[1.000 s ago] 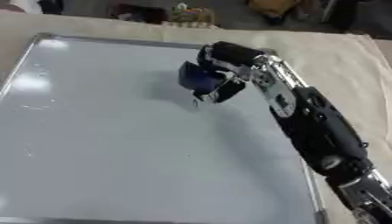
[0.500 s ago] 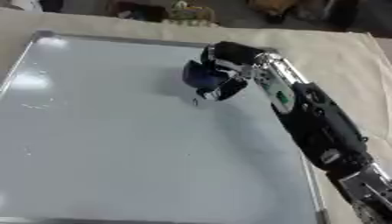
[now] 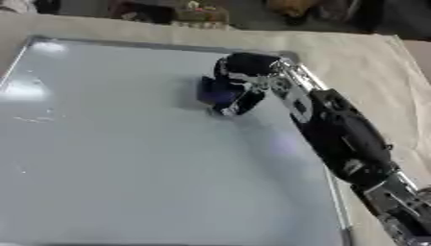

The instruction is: Wipe the whiteboard clean with a brush.

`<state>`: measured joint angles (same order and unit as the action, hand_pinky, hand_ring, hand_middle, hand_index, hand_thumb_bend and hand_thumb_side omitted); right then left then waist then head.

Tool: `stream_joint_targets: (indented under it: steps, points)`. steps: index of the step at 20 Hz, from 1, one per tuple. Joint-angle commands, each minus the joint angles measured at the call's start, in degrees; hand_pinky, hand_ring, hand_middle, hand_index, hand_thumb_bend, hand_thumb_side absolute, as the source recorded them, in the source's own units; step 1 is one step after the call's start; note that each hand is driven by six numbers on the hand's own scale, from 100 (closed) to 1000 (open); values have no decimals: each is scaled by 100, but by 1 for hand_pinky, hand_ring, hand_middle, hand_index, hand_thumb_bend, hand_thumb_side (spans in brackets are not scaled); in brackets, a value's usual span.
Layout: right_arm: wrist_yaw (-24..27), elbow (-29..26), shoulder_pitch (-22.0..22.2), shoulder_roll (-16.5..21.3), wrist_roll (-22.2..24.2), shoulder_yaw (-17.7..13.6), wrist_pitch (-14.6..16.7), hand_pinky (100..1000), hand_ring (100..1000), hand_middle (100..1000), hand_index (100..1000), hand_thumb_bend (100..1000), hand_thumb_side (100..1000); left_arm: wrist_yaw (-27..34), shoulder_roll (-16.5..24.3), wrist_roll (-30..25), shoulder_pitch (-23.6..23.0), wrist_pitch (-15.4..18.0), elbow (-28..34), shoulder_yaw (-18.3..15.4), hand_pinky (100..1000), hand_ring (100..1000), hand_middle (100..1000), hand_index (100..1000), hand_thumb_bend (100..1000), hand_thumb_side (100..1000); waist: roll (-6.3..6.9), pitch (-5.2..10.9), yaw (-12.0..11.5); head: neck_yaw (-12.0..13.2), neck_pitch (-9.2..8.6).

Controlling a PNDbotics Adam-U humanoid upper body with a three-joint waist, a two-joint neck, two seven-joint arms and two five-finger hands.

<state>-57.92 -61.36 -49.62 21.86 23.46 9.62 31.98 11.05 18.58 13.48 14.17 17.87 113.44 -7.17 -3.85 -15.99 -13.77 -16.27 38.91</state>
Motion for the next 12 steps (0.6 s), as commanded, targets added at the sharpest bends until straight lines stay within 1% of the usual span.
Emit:
stream_joint_targets:
  steps: [1,3,5,7,9,12]
  points:
    - [-66,7,-140,40,74,-23,51,493,518,255,100,184,325,-15,66,11,60,4,116,-1,324,399,451,487,100,863,35,97,-15,-19,45]
    - [-96,30,-132,18,102,-12,64,492,519,253,100,186,325,-20,62,13,61,6,116,-2,324,399,451,487,100,863,37,83,-25,-17,47]
    - [-128,51,-128,4,126,6,87,494,519,252,100,211,341,-23,60,14,65,10,116,-1,324,399,451,487,100,862,38,74,-32,-17,51]
    - [-143,69,-125,-5,159,22,127,499,516,251,100,274,375,-26,57,15,65,10,116,-1,324,398,451,486,100,862,38,67,-36,-15,58]
    - [-125,75,-123,-15,212,29,176,502,510,244,123,352,416,-30,55,17,62,8,116,-1,323,398,451,486,100,861,40,63,-37,-13,70]
    - [-54,52,-124,-28,309,36,242,506,507,237,146,392,441,-31,54,20,65,12,116,0,324,398,451,486,100,860,48,59,-47,-1,82]
